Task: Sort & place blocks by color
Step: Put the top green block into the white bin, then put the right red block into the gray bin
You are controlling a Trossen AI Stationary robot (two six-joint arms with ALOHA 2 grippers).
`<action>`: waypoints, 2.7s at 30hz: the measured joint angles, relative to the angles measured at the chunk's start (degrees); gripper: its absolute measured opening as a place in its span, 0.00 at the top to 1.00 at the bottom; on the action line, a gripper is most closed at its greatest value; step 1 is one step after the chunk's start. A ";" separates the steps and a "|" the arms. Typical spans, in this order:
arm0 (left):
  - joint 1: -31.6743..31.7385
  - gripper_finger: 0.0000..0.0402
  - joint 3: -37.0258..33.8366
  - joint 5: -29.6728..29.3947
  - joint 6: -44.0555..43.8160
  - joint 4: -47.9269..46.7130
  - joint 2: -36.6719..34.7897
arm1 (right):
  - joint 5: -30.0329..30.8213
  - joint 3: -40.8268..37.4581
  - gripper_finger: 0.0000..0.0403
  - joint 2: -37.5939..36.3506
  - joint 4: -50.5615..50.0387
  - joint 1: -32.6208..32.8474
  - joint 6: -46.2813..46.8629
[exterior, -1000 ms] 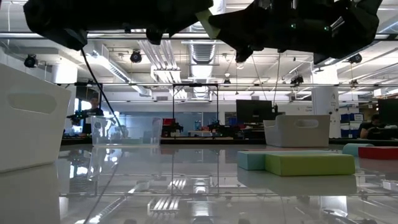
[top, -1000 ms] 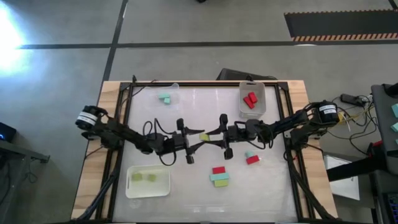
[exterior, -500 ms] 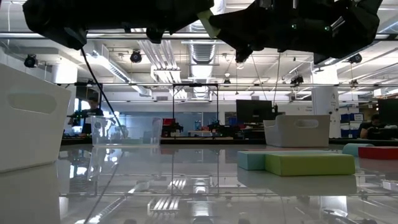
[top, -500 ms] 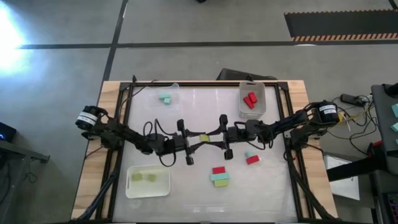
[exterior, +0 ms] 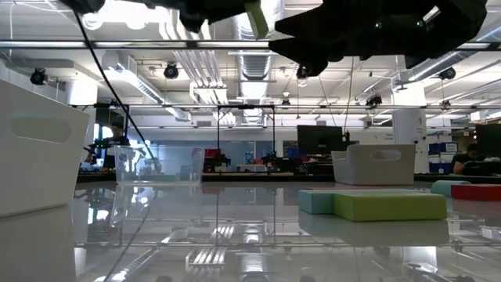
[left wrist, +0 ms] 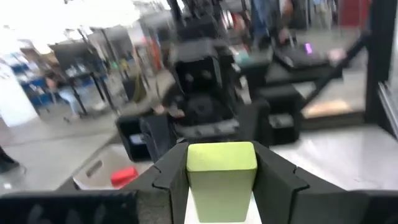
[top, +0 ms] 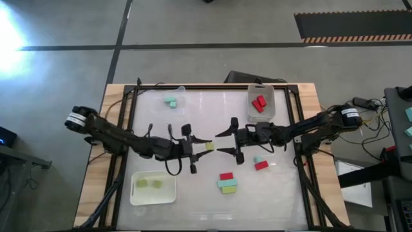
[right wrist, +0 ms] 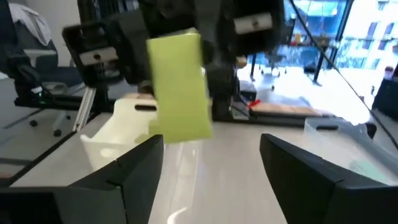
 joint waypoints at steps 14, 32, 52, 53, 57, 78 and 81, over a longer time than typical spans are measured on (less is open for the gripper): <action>-2.46 0.71 30.44 13.95 -33.55 -86.13 -3.07 | 1.53 -0.11 0.51 -10.16 -18.05 0.00 0.54; -15.80 0.71 30.53 52.64 -48.63 -107.77 13.15 | 1.49 -0.94 0.58 -8.67 -19.14 0.00 0.87; -15.86 0.63 30.27 49.37 -43.01 -108.38 18.60 | 1.38 -0.94 0.59 -8.65 -19.13 0.02 1.73; -15.86 0.63 30.27 49.37 -42.98 -108.38 18.60 | 1.37 -0.94 0.59 -8.65 -19.14 0.02 1.77; -15.86 0.63 30.30 49.37 -42.98 -108.41 18.58 | 1.38 -0.94 0.59 -8.65 -19.14 0.02 1.77; -9.04 0.62 33.55 14.57 -14.08 -100.15 8.45 | 0.89 -0.87 0.62 -8.65 -23.33 4.35 14.30; -7.21 0.62 30.76 8.39 -5.73 -90.02 5.21 | 0.85 -0.87 0.64 -8.65 -26.17 6.73 17.37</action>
